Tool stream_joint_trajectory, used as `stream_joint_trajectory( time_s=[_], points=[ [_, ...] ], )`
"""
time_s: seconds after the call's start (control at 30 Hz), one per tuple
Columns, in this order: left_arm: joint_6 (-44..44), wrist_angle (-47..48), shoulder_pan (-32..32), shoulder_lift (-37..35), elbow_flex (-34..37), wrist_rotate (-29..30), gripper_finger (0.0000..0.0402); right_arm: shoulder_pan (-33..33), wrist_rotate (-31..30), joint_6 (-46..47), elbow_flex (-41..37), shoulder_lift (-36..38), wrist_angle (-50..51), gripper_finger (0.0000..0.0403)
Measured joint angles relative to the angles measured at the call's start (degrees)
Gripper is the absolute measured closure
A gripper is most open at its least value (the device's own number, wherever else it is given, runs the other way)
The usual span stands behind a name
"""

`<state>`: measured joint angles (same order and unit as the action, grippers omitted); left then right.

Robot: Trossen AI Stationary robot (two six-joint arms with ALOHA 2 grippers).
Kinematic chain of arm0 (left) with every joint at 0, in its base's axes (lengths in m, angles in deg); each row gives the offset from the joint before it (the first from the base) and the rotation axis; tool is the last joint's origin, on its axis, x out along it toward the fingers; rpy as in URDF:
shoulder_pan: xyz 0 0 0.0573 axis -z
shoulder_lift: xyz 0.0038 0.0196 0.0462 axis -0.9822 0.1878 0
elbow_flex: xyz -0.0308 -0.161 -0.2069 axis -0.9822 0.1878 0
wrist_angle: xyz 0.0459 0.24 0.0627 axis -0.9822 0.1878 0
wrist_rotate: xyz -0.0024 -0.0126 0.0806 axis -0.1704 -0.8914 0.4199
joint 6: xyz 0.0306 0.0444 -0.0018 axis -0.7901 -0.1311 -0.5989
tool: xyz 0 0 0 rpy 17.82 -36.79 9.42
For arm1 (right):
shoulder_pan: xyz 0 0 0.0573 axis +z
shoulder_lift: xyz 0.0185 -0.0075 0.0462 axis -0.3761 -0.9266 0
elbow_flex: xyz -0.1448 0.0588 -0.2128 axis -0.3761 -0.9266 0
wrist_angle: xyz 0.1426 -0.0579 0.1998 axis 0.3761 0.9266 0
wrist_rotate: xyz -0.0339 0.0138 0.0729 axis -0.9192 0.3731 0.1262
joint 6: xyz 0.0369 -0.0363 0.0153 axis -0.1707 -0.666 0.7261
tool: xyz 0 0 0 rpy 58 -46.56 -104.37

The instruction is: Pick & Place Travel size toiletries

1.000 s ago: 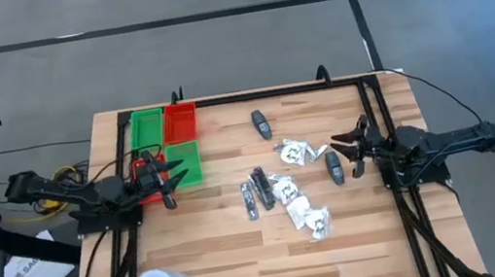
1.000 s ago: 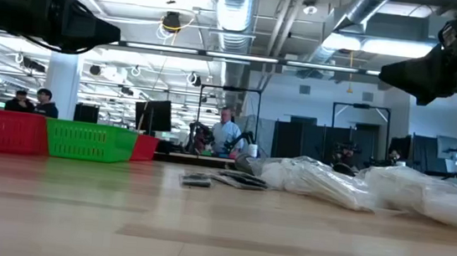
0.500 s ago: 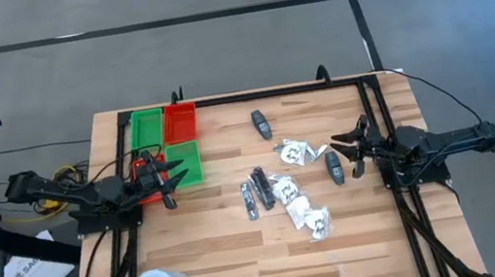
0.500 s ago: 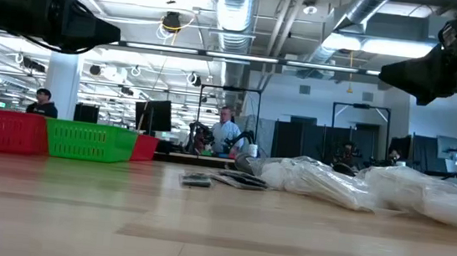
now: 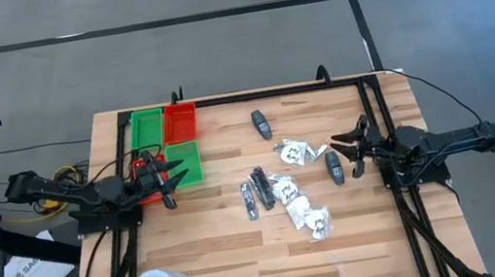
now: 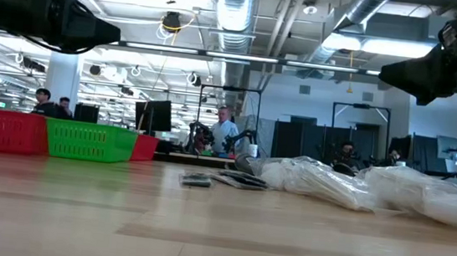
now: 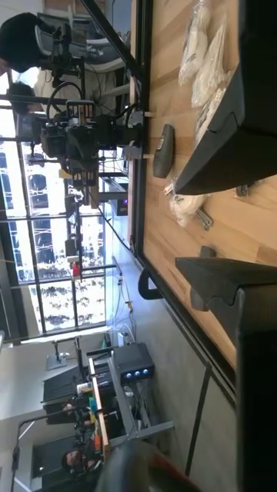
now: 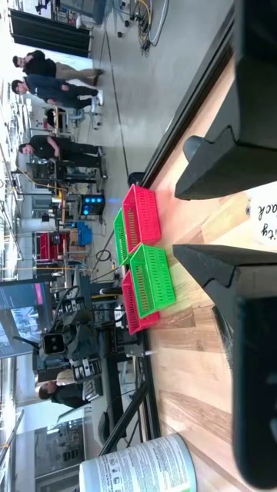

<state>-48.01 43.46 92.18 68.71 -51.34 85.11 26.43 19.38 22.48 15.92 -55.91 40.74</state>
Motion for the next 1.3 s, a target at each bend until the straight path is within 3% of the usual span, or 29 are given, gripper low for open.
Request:
stream_joint_trajectory(
  time_s=[0.47, 1.17, 1.3],
  points=[
    [-0.01, 0.00, 0.00, 0.01, 0.00, -0.01, 0.0266, -0.03, 0.00, -4.50, 0.00, 0.00, 0.20, 0.0305],
    [0.01, -0.39, 0.00, 0.02, -0.01, -0.02, 0.0266, 0.02, 0.00, -4.37, 0.00, -0.02, -0.46, 0.0305],
    [0.69, -0.97, -0.01, 0.02, -0.01, -0.02, 0.0266, 0.02, 0.00, -0.28, 0.00, 0.00, -0.44, 0.0305]
  ],
)
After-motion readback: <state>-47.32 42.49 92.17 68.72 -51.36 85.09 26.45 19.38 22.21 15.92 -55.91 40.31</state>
